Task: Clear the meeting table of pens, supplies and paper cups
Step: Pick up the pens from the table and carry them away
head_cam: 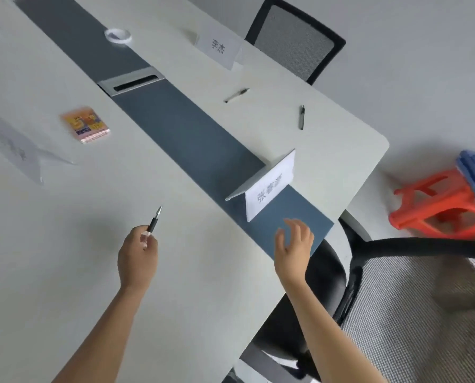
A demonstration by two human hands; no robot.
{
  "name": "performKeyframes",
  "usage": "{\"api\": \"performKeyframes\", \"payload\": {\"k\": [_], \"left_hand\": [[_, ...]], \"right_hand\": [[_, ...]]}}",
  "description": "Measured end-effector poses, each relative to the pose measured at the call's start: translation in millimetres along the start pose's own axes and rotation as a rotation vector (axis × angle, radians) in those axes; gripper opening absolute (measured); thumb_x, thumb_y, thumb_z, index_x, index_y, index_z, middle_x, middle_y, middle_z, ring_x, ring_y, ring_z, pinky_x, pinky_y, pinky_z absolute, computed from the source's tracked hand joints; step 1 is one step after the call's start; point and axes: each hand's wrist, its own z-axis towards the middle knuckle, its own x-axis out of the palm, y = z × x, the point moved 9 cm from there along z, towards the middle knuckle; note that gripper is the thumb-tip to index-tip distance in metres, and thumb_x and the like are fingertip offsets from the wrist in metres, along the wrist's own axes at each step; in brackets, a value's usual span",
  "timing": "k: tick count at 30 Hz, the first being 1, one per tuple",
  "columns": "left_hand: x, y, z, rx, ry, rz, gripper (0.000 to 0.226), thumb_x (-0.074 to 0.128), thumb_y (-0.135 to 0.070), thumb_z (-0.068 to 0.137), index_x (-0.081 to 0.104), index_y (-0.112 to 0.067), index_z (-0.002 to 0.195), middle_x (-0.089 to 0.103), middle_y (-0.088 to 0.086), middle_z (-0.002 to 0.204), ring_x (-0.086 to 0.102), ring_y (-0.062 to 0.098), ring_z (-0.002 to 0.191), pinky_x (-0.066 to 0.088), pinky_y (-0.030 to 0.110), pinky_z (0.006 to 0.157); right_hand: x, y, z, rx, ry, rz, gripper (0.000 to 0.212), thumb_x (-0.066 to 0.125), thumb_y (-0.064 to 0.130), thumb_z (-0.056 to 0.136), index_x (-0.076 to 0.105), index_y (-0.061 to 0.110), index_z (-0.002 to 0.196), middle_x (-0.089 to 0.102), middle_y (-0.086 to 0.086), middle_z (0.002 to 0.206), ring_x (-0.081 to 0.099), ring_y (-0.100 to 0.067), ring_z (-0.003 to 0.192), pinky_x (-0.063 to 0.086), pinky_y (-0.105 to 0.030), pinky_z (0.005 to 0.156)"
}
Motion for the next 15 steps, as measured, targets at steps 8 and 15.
{"api": "performKeyframes", "payload": {"k": [8,15], "left_hand": [[28.1,-10.2,28.6,-0.137,-0.082,0.082,0.024,0.044,-0.002,0.088,0.054,0.000,0.110,0.061,0.023,0.103,0.055,0.039,0.095,0.038,0.036,0.076],[46.5,-18.2,61.3,-0.163,-0.118,0.175,0.023,0.044,-0.002,0.087,0.057,-0.002,0.106,0.060,0.020,0.098,0.048,0.028,0.080,0.034,0.032,0.069]], "right_hand": [[6.3,-15.8,180.5,0.114,-0.087,0.146,0.030,0.044,0.011,0.092,0.054,0.003,0.119,0.049,-0.017,0.127,0.037,-0.031,0.120,0.029,-0.023,0.086],[45.9,-46.9,288.6,0.230,-0.016,0.041,0.033,0.042,0.018,0.092,0.050,0.005,0.122,0.046,-0.018,0.131,0.035,-0.032,0.123,0.036,-0.040,0.091]]}}
